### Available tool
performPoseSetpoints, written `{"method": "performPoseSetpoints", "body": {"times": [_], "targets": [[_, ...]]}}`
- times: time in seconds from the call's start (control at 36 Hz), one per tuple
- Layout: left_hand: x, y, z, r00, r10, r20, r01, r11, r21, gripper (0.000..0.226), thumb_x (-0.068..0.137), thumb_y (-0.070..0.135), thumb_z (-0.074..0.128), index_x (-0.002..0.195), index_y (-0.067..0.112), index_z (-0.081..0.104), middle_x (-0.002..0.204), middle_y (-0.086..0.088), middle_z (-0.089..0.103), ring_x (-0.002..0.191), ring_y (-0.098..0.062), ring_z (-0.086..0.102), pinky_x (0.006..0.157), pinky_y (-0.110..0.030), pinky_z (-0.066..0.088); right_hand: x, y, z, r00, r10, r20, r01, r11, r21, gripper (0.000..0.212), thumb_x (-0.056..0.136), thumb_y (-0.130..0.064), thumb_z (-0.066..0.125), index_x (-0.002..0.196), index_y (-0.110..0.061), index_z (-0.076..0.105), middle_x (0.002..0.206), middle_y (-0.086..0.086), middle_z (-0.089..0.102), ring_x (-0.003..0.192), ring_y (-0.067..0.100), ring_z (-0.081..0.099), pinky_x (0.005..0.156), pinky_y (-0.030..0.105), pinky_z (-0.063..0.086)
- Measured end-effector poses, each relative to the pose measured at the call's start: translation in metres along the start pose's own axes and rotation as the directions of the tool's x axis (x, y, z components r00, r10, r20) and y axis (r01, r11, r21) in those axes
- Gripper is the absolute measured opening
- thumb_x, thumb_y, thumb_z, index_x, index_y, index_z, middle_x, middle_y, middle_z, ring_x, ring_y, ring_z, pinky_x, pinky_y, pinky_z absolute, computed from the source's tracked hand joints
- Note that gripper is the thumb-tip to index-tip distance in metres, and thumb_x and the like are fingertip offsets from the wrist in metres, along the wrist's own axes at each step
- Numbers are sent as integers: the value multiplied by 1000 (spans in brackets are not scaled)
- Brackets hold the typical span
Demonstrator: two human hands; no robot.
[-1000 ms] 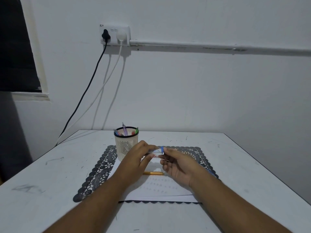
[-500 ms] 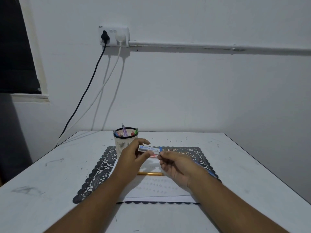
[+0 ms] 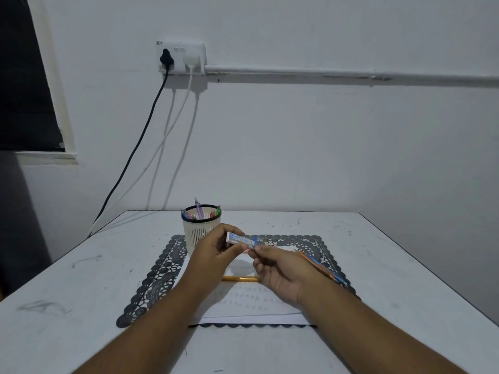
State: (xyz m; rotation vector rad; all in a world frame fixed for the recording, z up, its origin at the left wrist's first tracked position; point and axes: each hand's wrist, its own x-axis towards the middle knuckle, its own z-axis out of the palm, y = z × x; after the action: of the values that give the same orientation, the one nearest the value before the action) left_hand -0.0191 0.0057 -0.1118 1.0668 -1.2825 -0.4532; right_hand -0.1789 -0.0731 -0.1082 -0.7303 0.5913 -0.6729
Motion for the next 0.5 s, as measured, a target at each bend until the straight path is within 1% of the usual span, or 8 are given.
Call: {"method": "performPoseSetpoints", "body": {"times": [0.11, 0.17, 0.22, 0.25, 0.33, 0.36, 0.42, 0.5], "targets": [[-1, -1, -1, 1000, -20, -5, 20, 1000, 16, 17, 89, 3, 75, 100, 12, 67, 92, -8, 74, 86, -20, 70, 76, -29, 56, 0, -1, -2, 1000, -12, -6, 13, 1000, 9, 13, 94, 5, 67, 106, 10, 71, 87, 22, 74, 58, 17, 64, 51, 22, 57], [-1, -2, -2, 1000, -28, -6, 28, 998, 64, 18, 88, 8, 78, 98, 20, 69, 93, -10, 74, 88, -31, 70, 77, -40, 56, 0, -2, -3, 999, -38, -16, 38, 999, -4, 13, 95, 6, 67, 106, 12, 71, 87, 22, 74, 58, 17, 64, 52, 23, 57], [-1, -4, -5, 1000, -30, -3, 30, 989, 148, 18, 88, 12, 80, 95, 25, 70, 92, -7, 73, 89, -33, 69, 77, -44, 56, 0, -4, -3, 996, -88, -33, 87, 995, -48, 11, 94, 6, 67, 103, 12, 71, 84, 22, 74, 59, 17, 64, 53, 22, 56], [-1, -4, -6, 1000, -28, 1, 27, 980, 197, 17, 88, 13, 80, 95, 25, 70, 91, -4, 74, 86, -29, 69, 75, -41, 56, -1, -5, -3, 992, -117, -39, 114, 991, -74, 10, 94, 6, 68, 100, 12, 72, 83, 22, 73, 59, 17, 63, 53, 22, 56], [-2, -4, -8, 999, 3, 32, -14, 939, 343, 19, 87, 13, 81, 97, 25, 70, 89, 10, 73, 76, -7, 66, 66, -19, 50, -2, -7, -4, 984, -172, -38, 165, 976, -141, 8, 93, 4, 69, 96, 11, 74, 83, 22, 74, 60, 16, 62, 53, 22, 56], [-1, -4, -8, 999, 11, 42, -27, 921, 389, 20, 87, 14, 81, 97, 27, 70, 89, 14, 73, 76, -5, 66, 65, -16, 47, -2, -8, -5, 982, -185, -34, 177, 970, -164, 8, 92, 3, 71, 95, 10, 75, 84, 22, 74, 60, 16, 62, 54, 22, 56], [-1, -6, -9, 998, 22, 52, -44, 883, 467, 25, 85, 16, 83, 98, 32, 69, 88, 19, 72, 81, -4, 67, 65, -13, 45, -3, -7, -6, 977, -213, -31, 203, 959, -200, 7, 91, 2, 73, 94, 8, 76, 86, 22, 74, 60, 16, 63, 54, 23, 56], [-1, -10, -10, 998, 18, 58, -45, 848, 528, 28, 83, 18, 84, 97, 35, 68, 88, 20, 71, 84, -5, 67, 67, -14, 46, -4, -7, -8, 967, -254, -25, 239, 936, -258, 10, 90, 0, 75, 96, 8, 75, 83, 20, 74, 58, 15, 63, 53, 23, 55]]}}
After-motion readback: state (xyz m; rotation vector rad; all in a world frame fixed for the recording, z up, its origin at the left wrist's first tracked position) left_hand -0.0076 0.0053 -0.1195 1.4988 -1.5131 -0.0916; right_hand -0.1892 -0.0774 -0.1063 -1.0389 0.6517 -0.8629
